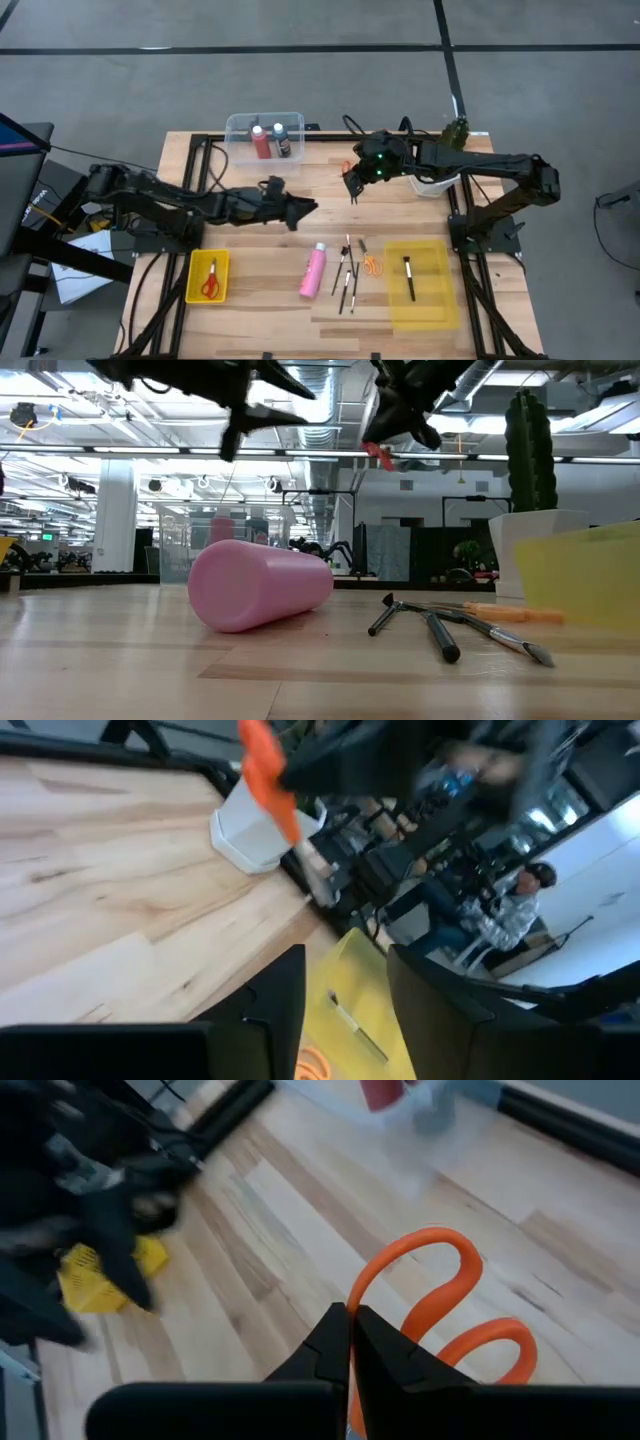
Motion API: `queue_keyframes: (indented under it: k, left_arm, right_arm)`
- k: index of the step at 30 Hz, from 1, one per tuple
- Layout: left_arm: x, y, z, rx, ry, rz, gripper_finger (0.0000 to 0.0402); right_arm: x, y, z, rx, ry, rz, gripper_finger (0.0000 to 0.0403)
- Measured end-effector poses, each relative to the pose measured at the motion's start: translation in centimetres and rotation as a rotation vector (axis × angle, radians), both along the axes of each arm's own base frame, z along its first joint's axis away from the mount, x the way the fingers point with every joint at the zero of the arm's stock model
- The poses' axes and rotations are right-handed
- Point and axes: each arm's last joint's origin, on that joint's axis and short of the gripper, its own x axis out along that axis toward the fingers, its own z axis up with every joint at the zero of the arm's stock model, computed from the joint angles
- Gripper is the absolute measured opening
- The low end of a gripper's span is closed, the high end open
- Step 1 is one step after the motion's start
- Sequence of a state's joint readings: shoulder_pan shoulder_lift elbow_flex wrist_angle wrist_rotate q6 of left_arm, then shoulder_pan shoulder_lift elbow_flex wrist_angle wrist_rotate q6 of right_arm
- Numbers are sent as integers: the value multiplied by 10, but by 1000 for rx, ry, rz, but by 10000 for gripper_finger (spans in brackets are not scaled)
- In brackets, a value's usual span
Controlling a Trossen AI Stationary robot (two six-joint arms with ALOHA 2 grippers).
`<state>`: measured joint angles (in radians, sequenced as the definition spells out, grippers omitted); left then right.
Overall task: Pick & Place Paint Supplies
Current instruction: Put the orange scissors into the yellow basket
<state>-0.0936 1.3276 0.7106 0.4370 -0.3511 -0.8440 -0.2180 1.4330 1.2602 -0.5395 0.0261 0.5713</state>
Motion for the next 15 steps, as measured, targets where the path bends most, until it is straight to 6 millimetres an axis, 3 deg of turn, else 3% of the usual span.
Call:
queue_keyframes:
  k: [8,15]
  left_arm:
    - [47,21,2,12,22,-1,164]
    - [73,39,6,3,13,-5,161]
  right_arm:
    - [2,-3,13,-12,-43,-3,0]
    - [5,-2,16,-14,-51,2,0]
